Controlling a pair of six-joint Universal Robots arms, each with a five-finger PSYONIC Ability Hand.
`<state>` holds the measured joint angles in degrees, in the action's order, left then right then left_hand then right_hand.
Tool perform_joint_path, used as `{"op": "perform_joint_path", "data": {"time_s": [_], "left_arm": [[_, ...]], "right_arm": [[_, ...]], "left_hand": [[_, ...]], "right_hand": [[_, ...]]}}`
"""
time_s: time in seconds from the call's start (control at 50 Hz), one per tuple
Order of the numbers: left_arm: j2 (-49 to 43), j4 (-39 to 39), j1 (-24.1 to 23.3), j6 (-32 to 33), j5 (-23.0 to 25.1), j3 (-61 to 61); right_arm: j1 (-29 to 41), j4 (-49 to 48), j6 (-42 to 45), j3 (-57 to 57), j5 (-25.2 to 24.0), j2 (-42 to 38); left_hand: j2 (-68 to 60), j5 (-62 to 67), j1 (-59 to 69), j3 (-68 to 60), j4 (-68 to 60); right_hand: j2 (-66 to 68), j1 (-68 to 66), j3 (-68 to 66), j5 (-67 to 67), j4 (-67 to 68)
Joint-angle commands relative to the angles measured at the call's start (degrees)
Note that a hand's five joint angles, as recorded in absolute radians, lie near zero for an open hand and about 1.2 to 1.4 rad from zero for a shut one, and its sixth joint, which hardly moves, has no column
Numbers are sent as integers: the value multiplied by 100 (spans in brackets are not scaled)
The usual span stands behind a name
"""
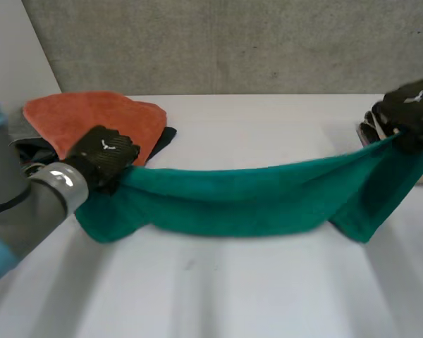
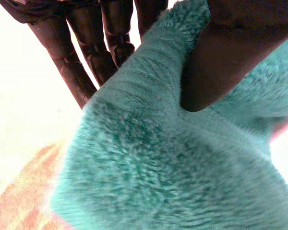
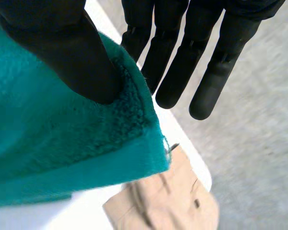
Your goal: Fold the laundry.
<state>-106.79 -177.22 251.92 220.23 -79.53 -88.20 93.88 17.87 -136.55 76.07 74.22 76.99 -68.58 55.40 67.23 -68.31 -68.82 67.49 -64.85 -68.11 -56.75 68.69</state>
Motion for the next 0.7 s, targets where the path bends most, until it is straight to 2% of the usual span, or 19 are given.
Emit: {"op": "perform_joint_path", "data": {"time_s": [0.02, 0.08, 0.1, 0.12, 0.16, 0.18, 0.2, 0.22, 0.24, 0.26, 0.28, 0.42, 0.56, 0.7], "left_arm": [[-1511, -568, 6, 267, -634, 2095], [-1985, -1322, 23, 240, -722, 3271], [-2073, -1594, 41, 231, -722, 3518], [-2213, -2223, 41, 205, -722, 3938], [-2285, -2937, 24, 196, -722, 4231], [-2294, -3307, 23, 188, -731, 4328], [-2294, -4172, 23, 161, -713, 4433], [-2285, -4642, 15, 126, -705, 4434], [-2285, -4646, 15, 126, -704, 4434], [-2285, -5151, 6, 4, -696, 4452], [-2276, -5287, 6, -180, -704, 4434], [-2232, -4664, 59, -805, -704, 3952], [-2021, -4541, 190, -850, -643, 2529], [-2021, -4444, 94, -823, -643, 1245]], "right_arm": [[472, -422, 304, -1353, 829, -1457], [701, -1055, 278, -1997, 1050, -1713], [771, -1667, 252, -2321, 1172, -1810], [798, -2029, 225, -2464, 1217, -1846], [851, -2811, 207, -2640, 1296, -1872], [868, -3625, 146, -2702, 1331, -1846], [877, -4042, 111, -2694, 1358, -1820], [886, -4820, 24, -2702, 1376, -1785], [886, -5133, -21, -2702, 1393, -1767], [921, -5562, -99, -2694, 1393, -1741], [947, -5653, -135, -2694, 1385, -1740], [1009, -5540, -294, -2405, 1288, -1732], [1009, -5005, -355, -1289, 972, -1732], [948, -4354, -346, -418, 936, -1995]], "left_hand": [[-1142, 1460, 1277, -1169, -1118], [-1142, 1460, 1277, -1169, -1118], [-1142, 1460, 1277, -1169, -1118], [-1142, 1460, 1277, -1169, -1118], [-1142, 1460, 1277, -1169, -1118], [-1142, 1460, 1277, -1169, -1118], [-1142, 1460, 1277, -1169, -1118], [-1142, 1460, 1277, -1169, -1118], [-1142, 1460, 1277, -1169, -1118], [-1142, 1460, 1277, -1169, -1118], [-1142, 1460, 1277, -1169, -1118], [-1142, 1460, 1277, -1169, -1118], [-1142, 1460, 1277, -1169, -1118], [-1142, 1460, 1277, -1169, -1118]], "right_hand": [[1251, -1515, -1189, -1325, 1131], [1251, -1515, -1189, -1325, 1131], [1251, -1515, -1189, -1325, 1131], [1251, -1515, -1189, -1325, 1131], [1251, -1515, -1189, -1325, 1131], [1251, -1515, -1189, -1325, 1131], [1251, -1515, -1189, -1325, 1131], [1251, -1515, -1189, -1325, 1131], [1251, -1515, -1189, -1325, 1131], [1251, -1515, -1189, -1325, 1131], [1251, -1515, -1189, -1325, 1131], [1251, -1515, -1189, -1325, 1131], [1251, -1515, -1189, -1325, 1131], [1251, -1515, -1189, -1325, 1131]]}}
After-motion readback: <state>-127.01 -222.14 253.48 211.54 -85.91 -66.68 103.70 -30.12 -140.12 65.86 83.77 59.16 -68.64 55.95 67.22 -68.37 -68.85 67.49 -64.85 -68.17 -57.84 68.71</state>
